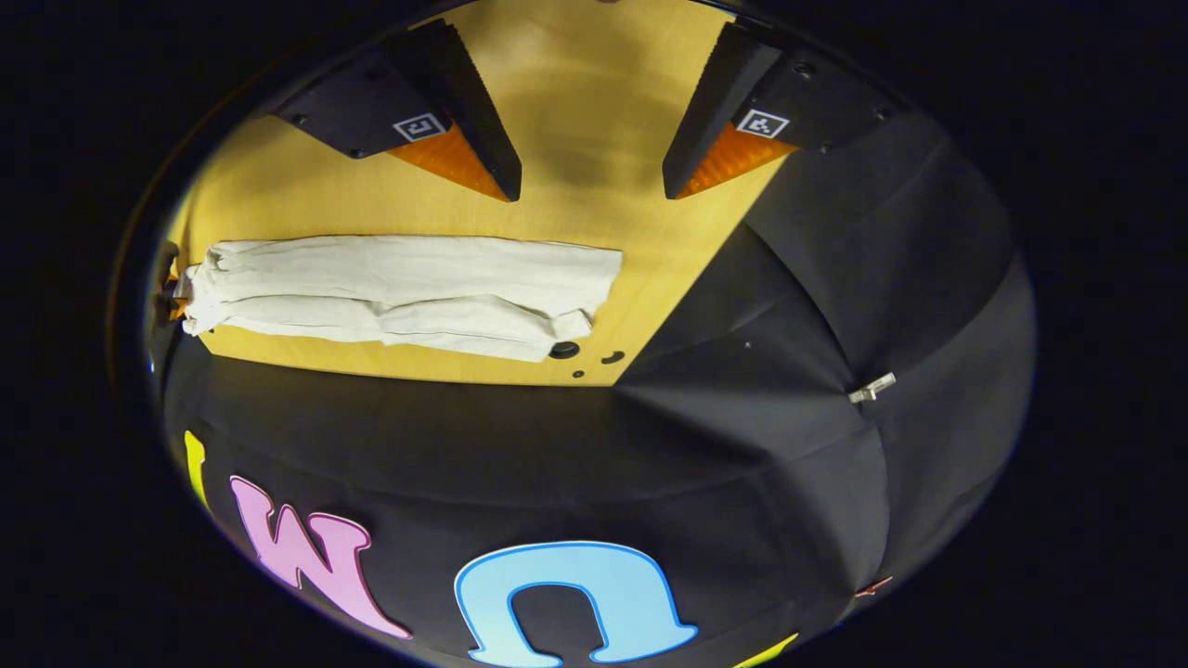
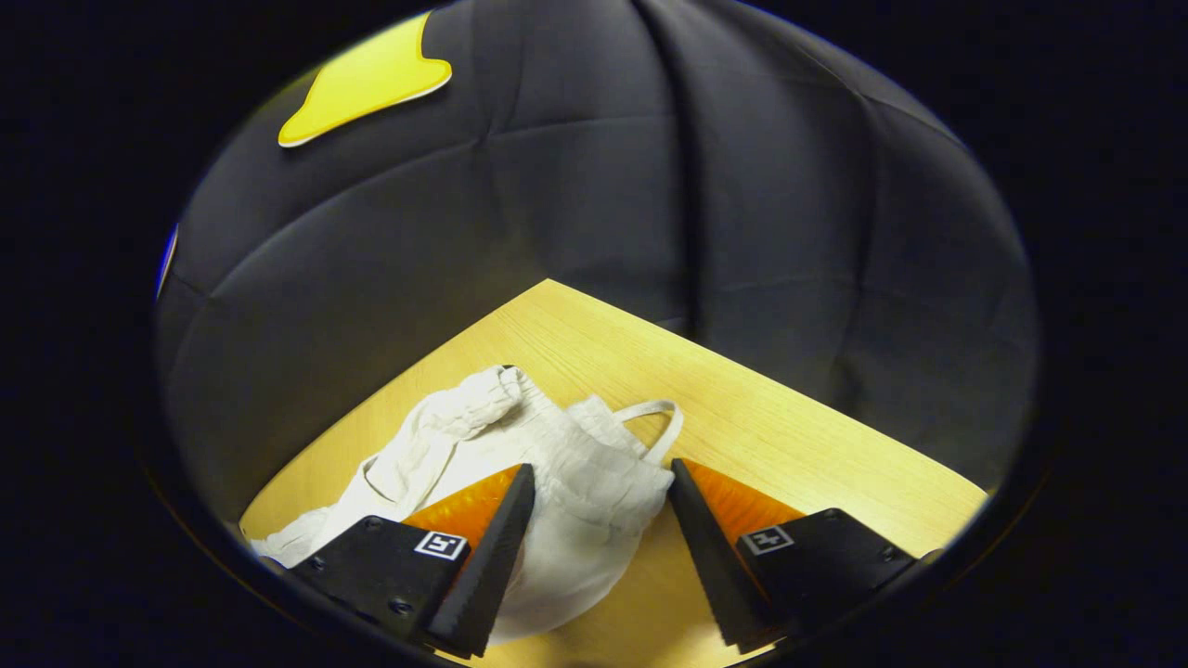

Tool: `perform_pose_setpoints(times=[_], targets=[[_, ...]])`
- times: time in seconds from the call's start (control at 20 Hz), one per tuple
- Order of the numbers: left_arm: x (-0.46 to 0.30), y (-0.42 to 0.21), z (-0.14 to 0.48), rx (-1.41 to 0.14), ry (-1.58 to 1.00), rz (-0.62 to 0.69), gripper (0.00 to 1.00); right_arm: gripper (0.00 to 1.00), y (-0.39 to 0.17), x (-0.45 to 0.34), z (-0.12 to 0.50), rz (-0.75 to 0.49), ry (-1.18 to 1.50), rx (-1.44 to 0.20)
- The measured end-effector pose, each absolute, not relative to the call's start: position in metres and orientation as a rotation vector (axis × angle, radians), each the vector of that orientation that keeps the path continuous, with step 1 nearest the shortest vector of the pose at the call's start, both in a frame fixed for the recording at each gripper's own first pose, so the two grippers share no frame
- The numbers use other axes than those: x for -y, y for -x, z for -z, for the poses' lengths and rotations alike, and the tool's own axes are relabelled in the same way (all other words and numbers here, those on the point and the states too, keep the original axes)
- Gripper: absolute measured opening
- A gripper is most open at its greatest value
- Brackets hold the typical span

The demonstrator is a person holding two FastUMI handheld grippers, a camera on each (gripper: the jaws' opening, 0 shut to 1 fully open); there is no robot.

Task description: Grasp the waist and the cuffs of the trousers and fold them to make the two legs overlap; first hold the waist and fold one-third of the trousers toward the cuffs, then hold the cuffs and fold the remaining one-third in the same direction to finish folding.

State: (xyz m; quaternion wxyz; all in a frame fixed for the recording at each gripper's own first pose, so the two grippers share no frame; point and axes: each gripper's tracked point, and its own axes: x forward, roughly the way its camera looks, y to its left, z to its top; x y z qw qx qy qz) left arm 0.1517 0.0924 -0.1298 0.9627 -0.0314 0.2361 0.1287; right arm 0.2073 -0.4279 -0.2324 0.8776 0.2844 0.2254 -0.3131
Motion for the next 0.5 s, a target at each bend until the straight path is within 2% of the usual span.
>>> perform_pose_setpoints(times=[0.05, 0.1, 0.2, 0.25, 0.3, 0.35, 0.4, 0.5], targets=[[-0.078, -0.151, 0.133, -0.479, 0.098, -0.237, 0.98, 0.71, -0.208, 0.431, 0.228, 0.655, -0.595, -0.468], [-0.067, -0.15, 0.135, -0.476, 0.112, -0.224, 0.98, 0.74, -0.208, 0.431, 0.227, 0.649, -0.601, -0.488], [-0.053, -0.15, 0.141, -0.484, 0.107, -0.197, 0.98, 0.57, -0.207, 0.426, 0.228, 0.627, -0.615, -0.505], [-0.044, -0.149, 0.144, -0.493, 0.113, -0.174, 0.98, 0.4, -0.205, 0.424, 0.224, 0.623, -0.617, -0.5], [-0.036, -0.149, 0.147, -0.503, 0.139, -0.15, 0.96, 0.37, -0.205, 0.424, 0.226, 0.611, -0.63, -0.508], [-0.028, -0.15, 0.148, -0.504, 0.169, -0.129, 0.98, 0.3, -0.208, 0.422, 0.227, 0.589, -0.638, -0.515], [-0.023, -0.152, 0.147, -0.494, 0.198, -0.114, 0.98, 0.3, -0.209, 0.42, 0.228, 0.581, -0.629, -0.516], [-0.02, -0.151, 0.146, -0.483, 0.259, -0.104, 0.98, 0.15, -0.208, 0.417, 0.227, 0.564, -0.573, -0.525]])
